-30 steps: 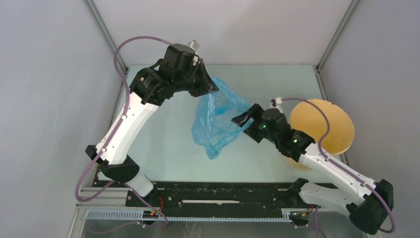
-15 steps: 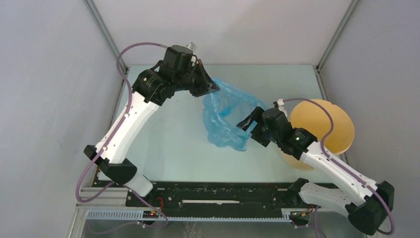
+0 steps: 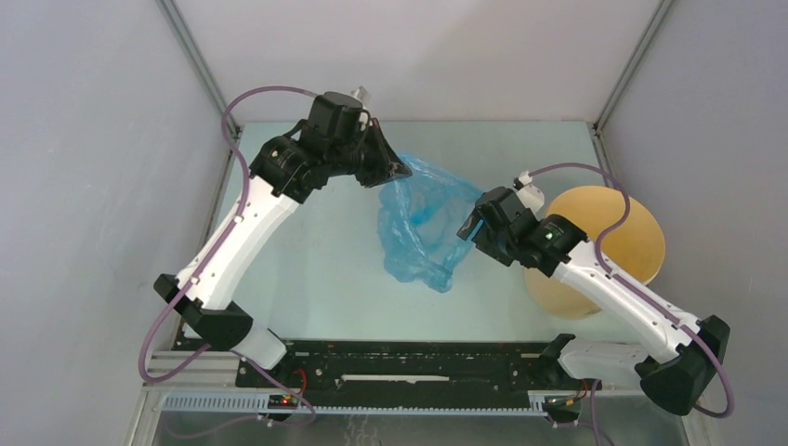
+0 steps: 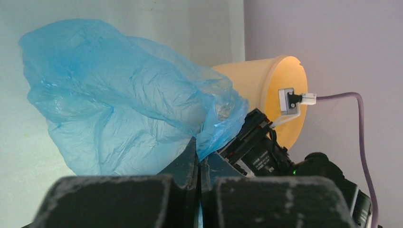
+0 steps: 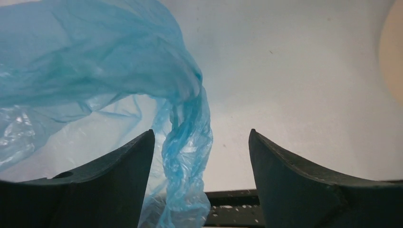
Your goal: Put the trash bags into the trash bin
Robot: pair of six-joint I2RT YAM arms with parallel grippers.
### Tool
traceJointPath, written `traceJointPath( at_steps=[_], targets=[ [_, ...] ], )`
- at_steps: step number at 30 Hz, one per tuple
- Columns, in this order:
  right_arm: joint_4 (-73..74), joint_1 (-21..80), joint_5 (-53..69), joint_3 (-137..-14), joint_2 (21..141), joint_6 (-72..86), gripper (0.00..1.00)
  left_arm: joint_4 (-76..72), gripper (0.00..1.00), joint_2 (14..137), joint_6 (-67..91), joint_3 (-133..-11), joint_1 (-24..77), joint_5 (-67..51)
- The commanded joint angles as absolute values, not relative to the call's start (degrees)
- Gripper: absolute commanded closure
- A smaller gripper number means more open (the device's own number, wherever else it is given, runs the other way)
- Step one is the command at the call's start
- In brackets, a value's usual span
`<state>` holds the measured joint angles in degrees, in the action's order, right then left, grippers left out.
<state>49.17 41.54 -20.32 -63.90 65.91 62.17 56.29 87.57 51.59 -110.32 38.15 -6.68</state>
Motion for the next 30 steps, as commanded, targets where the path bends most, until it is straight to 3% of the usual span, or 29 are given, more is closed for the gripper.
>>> traceJointPath(
  at_steps=[1,8,13,19,24,30],
  targets=[
    [58.93,44.76,-24.94,-66.5,63.23,61.33,0.23,54.76,1.0,85.4,49.83,-109.76,37.24,-6.66],
    [60.89,45.84,-25.77,-63.52,58.87,64.06,0.32,54.23,1.0,86.23,49.83,-110.87,35.85,-8.56],
    [49.44,47.83,-22.83,-63.43,59.95,60.52,0.15,52.47,1.0,85.76,51.06,-109.04,35.95,-11.3],
    [43.89,50.01,-21.91,-65.5,70.6,61.65,0.07,51.22,1.0,85.17,51.66,-107.74,35.94,-11.99],
    [48.29,50.25,-19.7,-68.27,78.03,63.92,0.08,51.31,1.0,84.76,51.16,-107.91,35.65,-10.57],
    [50.31,51.41,-18.93,-64.27,72.73,65.18,0.16,51.23,1.0,83.87,50.89,-106.21,33.54,-9.63]
  ],
)
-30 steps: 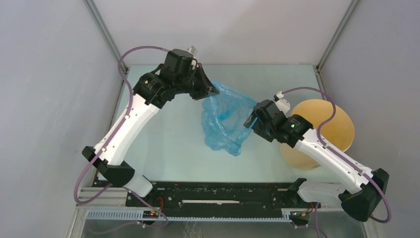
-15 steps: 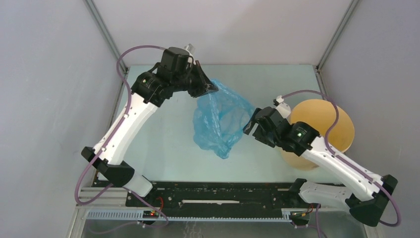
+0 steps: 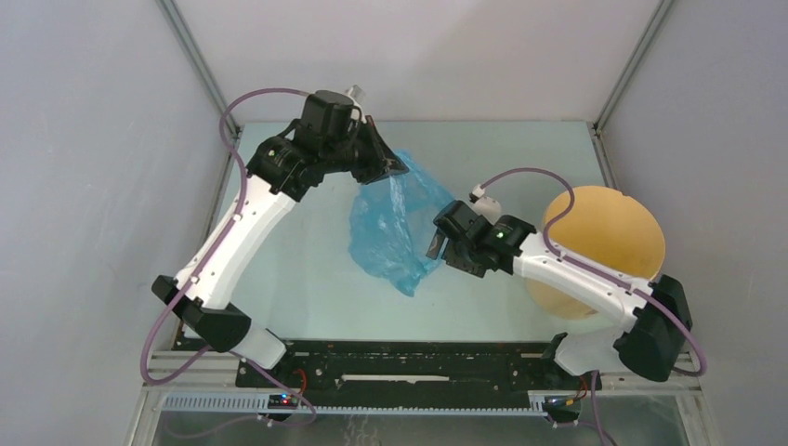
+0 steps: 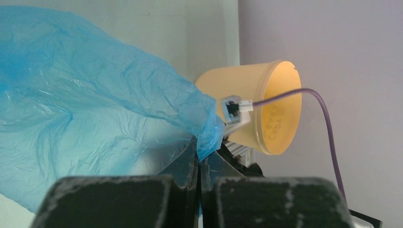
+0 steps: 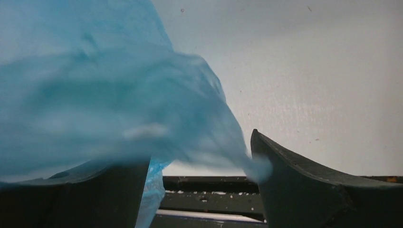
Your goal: Put the trash bags into the trash bin
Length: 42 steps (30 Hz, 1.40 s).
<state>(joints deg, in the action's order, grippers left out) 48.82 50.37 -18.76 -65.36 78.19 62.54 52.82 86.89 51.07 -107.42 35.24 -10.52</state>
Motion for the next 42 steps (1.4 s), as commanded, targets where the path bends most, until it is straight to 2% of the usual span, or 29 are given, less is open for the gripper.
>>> traceJointPath(
  at_steps=[1,17,19,22,25,26,33,37,42],
  targets=[
    [50.41,51.41,-18.76,-63.12,71.05,65.69,0.17,51.07,1.0,83.71,50.89,-105.99,33.02,-9.59],
    [52.99,51.72,-19.97,-52.88,58.36,65.01,0.25,50.5,1.0,81.67,51.06,-105.45,28.47,-12.21],
    [52.34,51.22,-19.61,-50.46,55.91,65.38,0.32,50.7,1.0,81.52,50.99,-105.77,27.48,-12.41],
    [49.89,51.45,-18.65,-47.75,50.97,62.55,0.52,51.15,1.0,81.14,50.57,-105.48,26.61,-12.36],
    [46.88,51.5,-17.03,-46.43,47.25,59.46,0.57,50.87,1.0,81.24,50.69,-104.16,26.54,-13.78],
    [45.16,51.5,-15.89,-46.49,46.91,58.41,0.56,50.15,1.0,81.29,51.08,-103.16,26.66,-15.18],
    [41.49,51.15,-13.0,-52.96,51.78,60.74,0.24,47.63,1.0,80.23,52.79,-99.75,29.09,-16.06],
    [40.88,50.82,-13.04,-54.82,57.94,65.47,0.21,45.61,1.0,79.55,54.19,-98.76,29.77,-16.11],
    [47.86,50.88,-14.79,-55.03,60.9,70.67,0.24,45.71,1.0,79.29,53.9,-99.26,29.73,-15.43]
  ],
)
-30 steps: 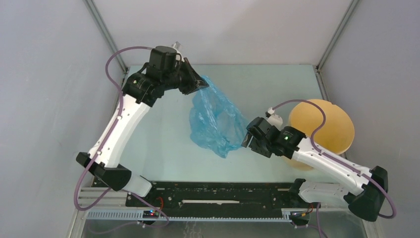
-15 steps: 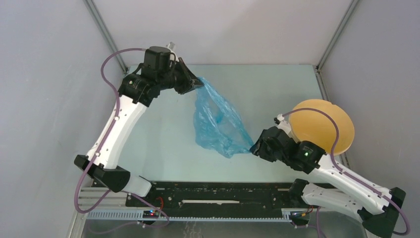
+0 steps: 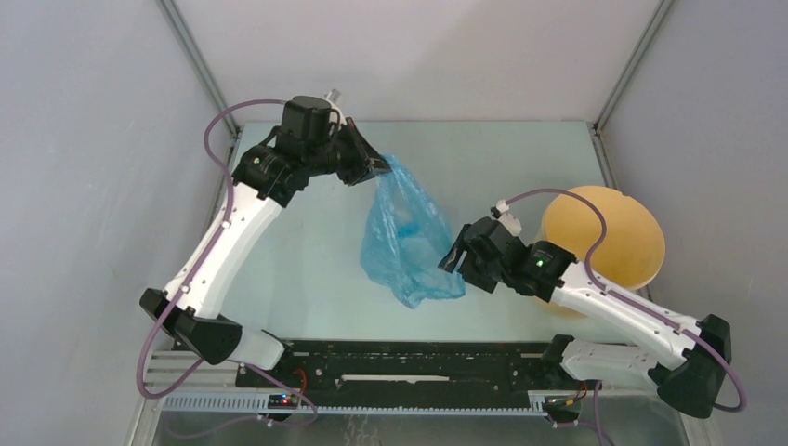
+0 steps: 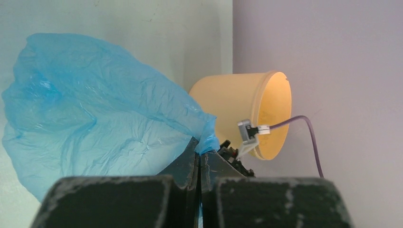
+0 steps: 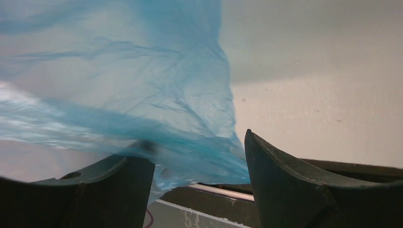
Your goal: Put the trash bags into the trash bin
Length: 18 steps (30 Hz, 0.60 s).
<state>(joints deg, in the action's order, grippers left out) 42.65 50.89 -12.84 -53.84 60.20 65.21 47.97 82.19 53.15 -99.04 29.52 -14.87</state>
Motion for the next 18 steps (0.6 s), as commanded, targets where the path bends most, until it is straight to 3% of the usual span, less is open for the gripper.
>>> traceJointPath(
  at_steps=[1,6,11,18],
  targets=[
    [48.28,51.07,-14.98,-54.69,60.58,69.86,0.24,45.77,1.0,79.28,53.81,-99.35,29.71,-15.38],
    [50.0,54.09,-16.04,-52.83,58.84,67.78,0.23,45.79,1.0,79.91,53.7,-99.96,29.54,-15.35],
    [44.85,54.49,-18.97,-50.63,57.88,65.1,0.34,45.27,1.0,80.73,53.85,-100.34,29.45,-15.85],
    [32.25,52.17,-22.71,-45.59,60.13,60.68,0.32,45.66,1.0,80.18,54.4,-100.02,29.44,-16.76]
  ],
)
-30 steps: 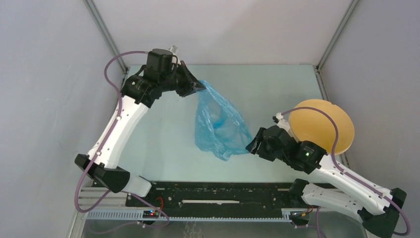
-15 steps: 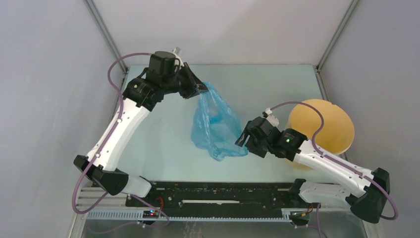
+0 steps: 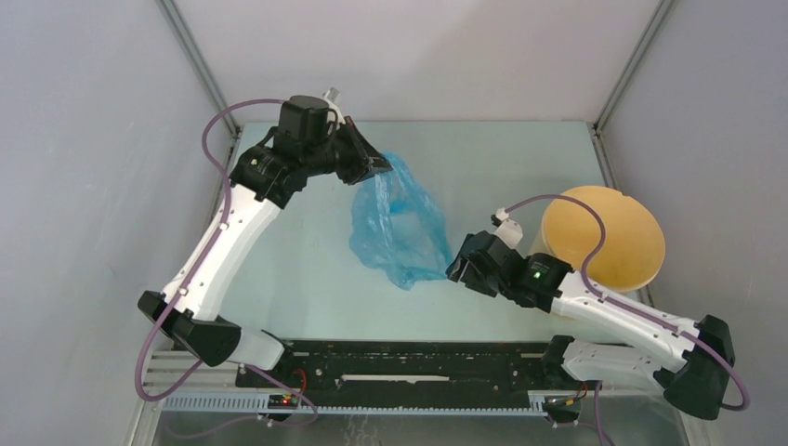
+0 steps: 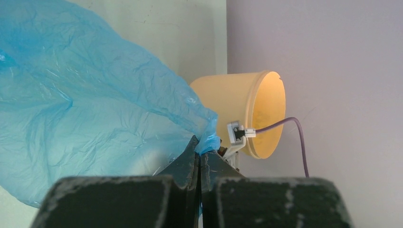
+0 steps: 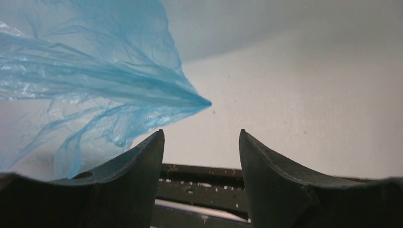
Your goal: Put the trash bags into the trash bin
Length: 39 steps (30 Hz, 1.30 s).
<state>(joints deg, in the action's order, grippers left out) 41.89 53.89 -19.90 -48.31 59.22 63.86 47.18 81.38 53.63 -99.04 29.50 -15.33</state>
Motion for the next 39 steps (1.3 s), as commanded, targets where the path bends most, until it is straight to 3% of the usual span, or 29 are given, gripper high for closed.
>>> traceJointPath(
  at_steps=[1,15,20,29,36,39],
  targets=[
    [30.79,51.26,-21.5,-44.87,60.27,60.81,0.32,45.79,1.0,80.16,54.4,-100.16,29.44,-17.02],
    [12.84,50.86,-16.84,-36.57,61.15,56.86,0.35,45.88,1.0,80.33,54.84,-101.25,29.44,-17.5],
    [6.98,50.79,-14.7,-34.86,63.1,54.16,0.44,45.92,1.0,80.22,54.84,-101.09,29.36,-17.68],
    [-2.28,50.99,-11.44,-32.04,66.02,48.62,0.35,46.01,1.0,80.01,55.11,-101.16,29.14,-18.12],
    [-6.32,51.41,-10.67,-31.38,69.75,49.41,0.4,46.14,1.0,79.71,55.28,-101.4,28.75,-18.37],
    [-7.6,50.89,-10.55,-31.42,71.49,49.34,0.5,46.19,1.0,79.71,55.24,-101.34,28.65,-18.47]
  ],
)
